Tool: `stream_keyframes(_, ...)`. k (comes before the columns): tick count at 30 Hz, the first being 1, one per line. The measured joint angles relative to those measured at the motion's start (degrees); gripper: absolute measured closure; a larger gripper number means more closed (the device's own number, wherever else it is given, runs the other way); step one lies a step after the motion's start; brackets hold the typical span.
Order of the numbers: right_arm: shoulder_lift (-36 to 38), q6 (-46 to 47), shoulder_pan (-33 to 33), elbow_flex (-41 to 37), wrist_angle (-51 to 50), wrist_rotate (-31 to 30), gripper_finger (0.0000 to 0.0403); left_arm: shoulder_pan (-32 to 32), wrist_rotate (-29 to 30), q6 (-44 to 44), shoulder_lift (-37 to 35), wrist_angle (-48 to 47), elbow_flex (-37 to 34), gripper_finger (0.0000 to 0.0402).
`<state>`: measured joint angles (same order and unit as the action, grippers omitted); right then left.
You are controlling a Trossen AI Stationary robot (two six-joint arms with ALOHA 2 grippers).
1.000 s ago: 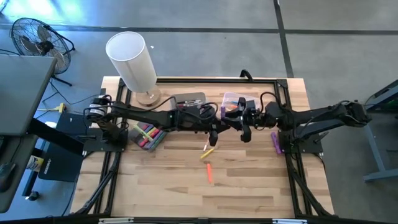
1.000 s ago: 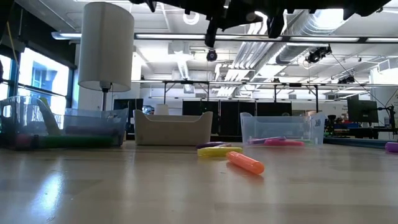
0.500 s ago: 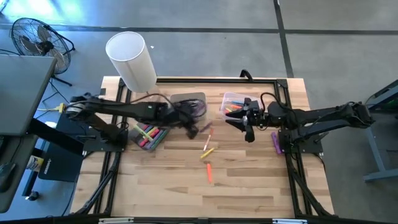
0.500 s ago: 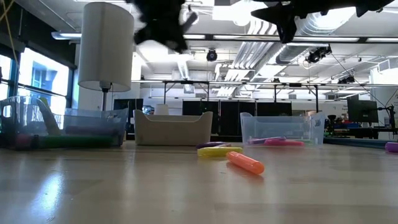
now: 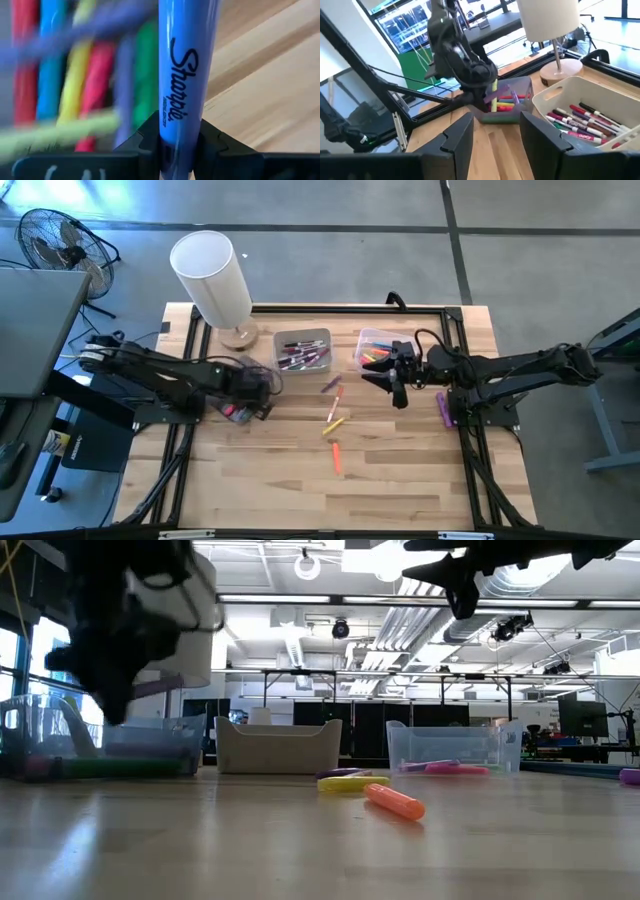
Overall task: Pick & Place Markers
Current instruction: Put the purple highlighter pen into the black bin
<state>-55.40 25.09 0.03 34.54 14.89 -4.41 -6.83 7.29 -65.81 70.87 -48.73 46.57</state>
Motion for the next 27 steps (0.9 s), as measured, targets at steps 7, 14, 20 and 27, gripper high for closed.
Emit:
stream_keyframes(7,0.0,3.11,0.01,0.0,-0.8,-3.36,0.0253,0.04,-5.47,-1.2,-0.33,-1.15,-4.83,0.029)
stream_keyframes(14,-0.02,7.72,0.0,0.0,-1.0,-5.54,0.0253,0.06,-5.36,2.73,-0.33,-0.78,-4.59,0.0265)
stream_keyframes(20,-0.41,12.51,0.18,0.0,-3.15,-5.53,0.0253,0.05,-5.88,5.34,-0.33,-0.77,-4.59,0.0263)
stream_keyframes(27,-5.57,17.29,3.63,0.0,-3.49,-7.05,0.0253,0.04,-8.27,7.09,-3.53,-3.69,-4.53,0.0262)
